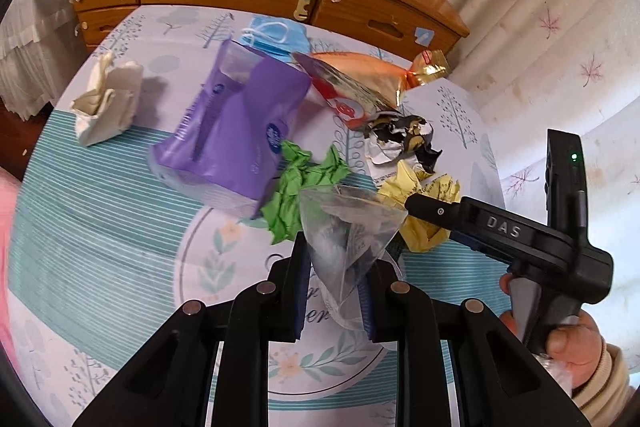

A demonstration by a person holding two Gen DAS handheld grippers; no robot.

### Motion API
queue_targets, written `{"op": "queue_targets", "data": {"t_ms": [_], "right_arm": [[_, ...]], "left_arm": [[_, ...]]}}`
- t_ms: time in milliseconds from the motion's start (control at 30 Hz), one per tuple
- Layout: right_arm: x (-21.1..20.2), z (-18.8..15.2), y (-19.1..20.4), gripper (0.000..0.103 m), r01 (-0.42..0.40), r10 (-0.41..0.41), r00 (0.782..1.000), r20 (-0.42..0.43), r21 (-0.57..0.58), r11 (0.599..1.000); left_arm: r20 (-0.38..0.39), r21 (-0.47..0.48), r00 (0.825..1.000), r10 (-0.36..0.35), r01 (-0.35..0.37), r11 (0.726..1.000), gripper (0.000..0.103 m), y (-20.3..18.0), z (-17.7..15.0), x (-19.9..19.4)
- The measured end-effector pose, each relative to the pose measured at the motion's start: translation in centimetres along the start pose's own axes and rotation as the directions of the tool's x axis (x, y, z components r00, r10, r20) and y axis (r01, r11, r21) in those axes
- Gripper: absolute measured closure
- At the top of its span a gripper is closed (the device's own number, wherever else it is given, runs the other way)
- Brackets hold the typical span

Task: Collect trash
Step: 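Grasp the clear plastic bottle with the left gripper while the right grasps the yellow crumpled paper, then carry both items over the trash bin and open both grippers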

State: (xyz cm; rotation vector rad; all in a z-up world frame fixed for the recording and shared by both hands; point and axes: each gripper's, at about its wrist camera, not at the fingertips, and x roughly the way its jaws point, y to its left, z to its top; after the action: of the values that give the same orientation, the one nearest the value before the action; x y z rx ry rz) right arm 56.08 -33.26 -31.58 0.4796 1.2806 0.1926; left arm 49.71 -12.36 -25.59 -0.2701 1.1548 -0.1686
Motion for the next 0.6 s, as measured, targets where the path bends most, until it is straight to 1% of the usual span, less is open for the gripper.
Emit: {"op": "queue_targets", "data": {"t_ms": [33,67,100,133,233,367,467,600], "right_arm": [[0.0,-0.2,0.1,0.050,0.006,-0.006,1.000,0.007,0.007,1.000],[0.1,-0.3,0.0,0.057,0.011,-0.011,1.000,0.018,0.014,1.000],[0.0,-0.4,0.0,0.058,0.006,-0.006,1.000,0.026,0.021,1.000],[-0.1,-0.6,0.1,0.062,0.002,-0.003,0.999,0.034,0.025,1.000],[-1.6,-1.8,0.2,0.065,0.026,-0.027,0.997,0.071,0.015,1.000],[-4.5,-4.1,0.9,0.066,0.025,-0.026,0.993,0.114,0.007,1.000],[-6.9,-6.7,2.1,0.066,0.031,-0.029,0.989,0.148,-0.008,0.999],[-10.7,-12.2,4.2,0.066,0.041,-0.035,0.980,0.197,-0.028,0.999]], "left_arm": [[0.003,-0.001,1.000,0.003,-0.003,1.000,0.082,0.2,-0.1,-0.4],[0.004,-0.002,1.000,0.004,-0.004,1.000,0.082,0.4,-0.2,-0.8],[0.007,0.000,1.000,0.006,-0.006,1.000,0.082,0.6,-0.4,-1.2],[0.009,0.003,1.000,0.008,-0.008,1.000,0.082,0.7,-0.5,-1.5],[0.014,0.019,1.000,0.012,-0.013,1.000,0.082,1.1,-1.3,-2.8],[0.017,0.049,1.000,0.006,-0.007,0.999,0.082,1.7,-3.1,-5.2],[0.025,0.071,1.000,-0.010,0.008,0.997,0.082,2.4,-4.8,-7.6],[0.041,0.130,0.998,-0.039,0.033,0.991,0.082,3.5,-7.9,-11.8]]}}
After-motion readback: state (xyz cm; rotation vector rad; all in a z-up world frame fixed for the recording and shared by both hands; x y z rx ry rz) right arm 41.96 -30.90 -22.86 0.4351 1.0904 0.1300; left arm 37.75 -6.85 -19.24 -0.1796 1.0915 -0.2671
